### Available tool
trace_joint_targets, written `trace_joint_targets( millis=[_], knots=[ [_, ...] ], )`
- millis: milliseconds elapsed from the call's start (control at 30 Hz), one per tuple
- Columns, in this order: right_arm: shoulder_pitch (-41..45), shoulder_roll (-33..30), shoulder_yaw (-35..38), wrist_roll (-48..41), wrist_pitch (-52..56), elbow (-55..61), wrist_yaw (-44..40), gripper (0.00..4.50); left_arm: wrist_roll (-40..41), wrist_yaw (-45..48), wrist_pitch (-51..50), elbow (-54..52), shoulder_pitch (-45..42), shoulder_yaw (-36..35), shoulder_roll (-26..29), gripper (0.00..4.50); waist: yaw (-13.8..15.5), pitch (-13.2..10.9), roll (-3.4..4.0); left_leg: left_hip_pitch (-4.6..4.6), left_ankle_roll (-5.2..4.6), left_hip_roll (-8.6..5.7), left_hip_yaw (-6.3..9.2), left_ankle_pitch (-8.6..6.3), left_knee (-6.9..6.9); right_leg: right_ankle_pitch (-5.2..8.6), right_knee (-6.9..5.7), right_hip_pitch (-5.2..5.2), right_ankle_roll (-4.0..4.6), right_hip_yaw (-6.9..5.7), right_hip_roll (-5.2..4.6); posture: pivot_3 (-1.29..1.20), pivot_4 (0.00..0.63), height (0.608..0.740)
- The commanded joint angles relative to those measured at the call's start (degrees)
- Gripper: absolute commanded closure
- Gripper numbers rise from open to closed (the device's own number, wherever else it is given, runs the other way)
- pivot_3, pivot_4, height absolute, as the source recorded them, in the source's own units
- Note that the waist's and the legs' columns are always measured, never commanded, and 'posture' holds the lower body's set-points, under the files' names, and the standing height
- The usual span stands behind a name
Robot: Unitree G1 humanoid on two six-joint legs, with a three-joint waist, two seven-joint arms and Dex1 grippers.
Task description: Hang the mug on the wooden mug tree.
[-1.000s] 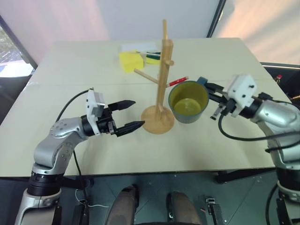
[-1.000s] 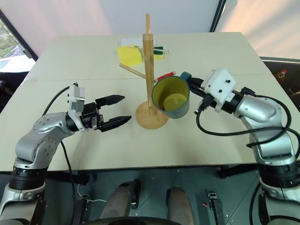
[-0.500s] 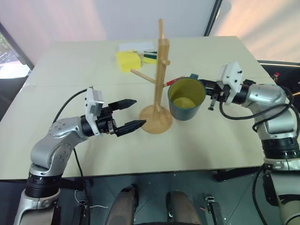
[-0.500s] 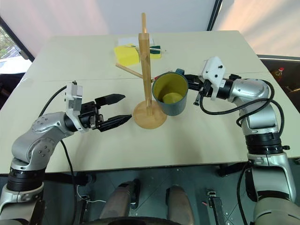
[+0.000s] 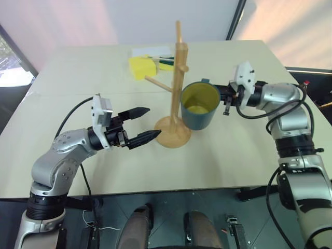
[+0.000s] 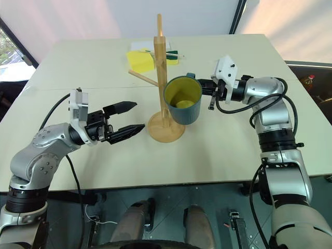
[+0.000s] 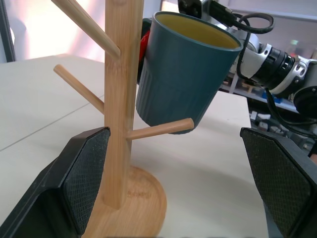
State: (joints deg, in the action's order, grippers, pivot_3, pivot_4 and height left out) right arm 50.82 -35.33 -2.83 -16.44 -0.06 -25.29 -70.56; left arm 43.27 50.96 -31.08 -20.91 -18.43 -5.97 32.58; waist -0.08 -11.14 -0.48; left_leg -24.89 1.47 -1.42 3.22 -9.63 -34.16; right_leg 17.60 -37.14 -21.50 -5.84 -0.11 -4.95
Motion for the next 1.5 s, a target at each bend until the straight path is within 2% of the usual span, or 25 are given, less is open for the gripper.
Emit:
trace_joint_targets(
  millis=[33,100,133,167,367,767,1067,1167,1300,1500],
  knots=[
    [2.4,0.1,1.2,-0.3,-0.9,-0.7,-1.1,4.49,1.0,-0.1,0.4,-2.3,-0.3,-1.5,0.7,0.00,-0.1,0.0,0.00,0.00,0.01,0.00,0.00,0.00,0.00,0.00,-0.01,0.00,-0.01,0.00,0.00,0.00,0.150,0.740],
    [2.7,0.2,1.2,-0.2,-1.0,-1.2,-1.4,4.49,1.0,-0.2,0.5,-2.2,-0.4,-1.6,0.7,0.00,-0.3,0.0,0.00,0.00,0.01,0.00,0.00,0.00,0.00,0.00,0.00,0.00,-0.01,0.00,0.00,0.00,0.150,0.740],
    [2.8,0.3,1.3,-0.2,-1.0,-1.3,-1.4,3.82,1.0,-0.3,0.5,-2.3,-0.5,-1.7,0.7,0.00,-0.4,0.0,0.00,0.00,0.01,0.00,0.00,0.00,0.00,0.00,0.00,0.00,-0.01,0.00,0.00,0.00,0.150,0.740],
    [2.9,0.4,1.3,-0.2,-1.1,-1.5,-1.4,3.55,1.0,-0.4,0.6,-2.2,-0.6,-1.7,0.7,0.00,-0.6,0.0,0.00,0.00,0.01,-0.01,0.00,0.00,0.00,-0.01,-0.01,0.00,-0.01,0.00,-0.01,0.00,0.150,0.740],
    [3.2,0.3,1.8,0.3,-2.2,-1.4,-0.4,0.49,1.0,-0.4,0.9,-2.0,-0.9,-2.0,0.7,0.00,-0.7,0.0,0.00,0.00,0.01,0.00,0.00,0.00,0.00,-0.02,-0.07,-0.03,-0.04,0.00,0.01,0.00,0.150,0.740],
    [2.5,-4.1,5.2,-0.6,-0.4,1.1,1.1,0.49,0.6,0.1,1.3,-0.8,-1.6,-1.5,0.4,0.00,-0.6,0.0,0.00,0.00,0.02,0.00,0.00,0.01,0.00,-0.04,-0.09,-0.03,-0.07,0.01,0.01,0.00,0.150,0.740],
    [-6.9,-6.5,14.8,-4.4,6.3,6.5,11.2,0.49,-4.4,-4.3,5.7,3.1,0.0,-2.5,-1.4,0.00,-0.5,0.0,0.00,0.00,0.02,-0.02,0.00,0.01,-0.01,-0.03,-0.07,0.01,-0.06,0.01,-0.04,0.00,0.150,0.740],
    [-15.7,-3.1,19.0,-6.5,8.2,11.0,17.8,0.49,-8.6,-9.3,8.5,6.9,1.2,-3.9,-2.9,0.00,-0.5,0.0,-0.01,0.04,0.01,-0.02,-0.01,0.01,-0.02,-0.04,-0.08,0.04,-0.06,0.03,-0.04,0.00,0.150,0.740],
    [-27.4,4.0,20.5,-7.9,9.8,17.1,25.0,0.49,-14.0,-15.5,13.7,13.5,3.4,-5.7,-6.2,0.00,-0.6,0.0,-0.02,0.20,0.01,0.02,0.00,0.01,0.05,-0.05,-0.13,0.12,-0.09,0.03,-0.02,0.00,0.150,0.740],
    [-33.6,10.9,19.3,-7.3,9.2,18.5,30.3,0.49,-18.6,-21.5,18.4,19.5,4.7,-7.1,-9.8,0.00,-0.6,0.0,0.02,0.31,0.09,0.00,-0.07,0.07,-0.02,-0.07,-0.31,0.11,-0.10,0.12,0.01,0.00,0.150,0.740]
  ],
)
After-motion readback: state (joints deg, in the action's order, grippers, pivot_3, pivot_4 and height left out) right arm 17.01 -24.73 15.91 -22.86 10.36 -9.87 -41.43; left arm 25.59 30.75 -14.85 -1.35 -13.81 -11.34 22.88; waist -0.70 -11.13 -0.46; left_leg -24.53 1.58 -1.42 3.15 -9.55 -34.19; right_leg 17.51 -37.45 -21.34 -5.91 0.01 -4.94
